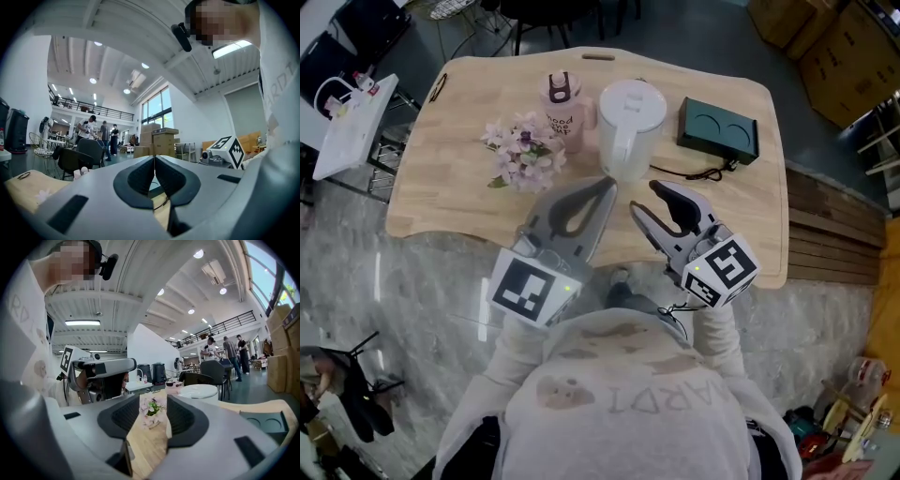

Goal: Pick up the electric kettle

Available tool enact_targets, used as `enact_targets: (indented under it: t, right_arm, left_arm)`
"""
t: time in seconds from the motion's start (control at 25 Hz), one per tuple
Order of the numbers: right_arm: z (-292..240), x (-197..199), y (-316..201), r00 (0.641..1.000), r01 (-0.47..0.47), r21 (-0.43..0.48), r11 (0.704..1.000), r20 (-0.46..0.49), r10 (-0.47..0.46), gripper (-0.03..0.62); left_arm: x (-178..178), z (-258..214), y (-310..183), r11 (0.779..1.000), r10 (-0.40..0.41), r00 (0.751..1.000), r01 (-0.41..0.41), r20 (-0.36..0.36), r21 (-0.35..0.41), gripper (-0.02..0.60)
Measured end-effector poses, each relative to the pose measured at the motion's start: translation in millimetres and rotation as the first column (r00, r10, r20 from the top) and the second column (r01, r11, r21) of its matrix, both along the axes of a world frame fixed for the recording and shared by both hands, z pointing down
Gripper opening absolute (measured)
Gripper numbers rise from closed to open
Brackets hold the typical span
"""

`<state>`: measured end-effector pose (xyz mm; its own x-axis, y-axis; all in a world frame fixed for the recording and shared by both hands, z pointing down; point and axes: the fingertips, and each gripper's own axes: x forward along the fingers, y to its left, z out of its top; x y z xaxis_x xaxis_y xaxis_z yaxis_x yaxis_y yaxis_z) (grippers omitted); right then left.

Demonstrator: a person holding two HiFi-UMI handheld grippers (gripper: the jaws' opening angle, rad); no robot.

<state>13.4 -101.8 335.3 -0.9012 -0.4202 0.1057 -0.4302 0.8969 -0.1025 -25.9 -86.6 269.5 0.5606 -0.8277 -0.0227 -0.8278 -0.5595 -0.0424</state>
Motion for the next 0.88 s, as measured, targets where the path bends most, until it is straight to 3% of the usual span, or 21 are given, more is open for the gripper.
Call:
enact_targets:
  t: [0.4, 0.88]
  right_arm:
    - [26, -5, -44, 0.996, 0.082, -0.052, 0.995, -0.022, -0.084, 0.187]
    - [67, -27, -66, 0.986, 0.140, -0.134, 0.981, -0.068, -0.150, 0.201]
  left_arm:
    - [4, 3, -44, 0.998, -0.064, 0.998, 0.064, 0.000, -0.023, 0.015]
    - [-11, 1, -62, 0.994, -0.102, 0.995, 0.102, 0.004, -0.027, 0.014]
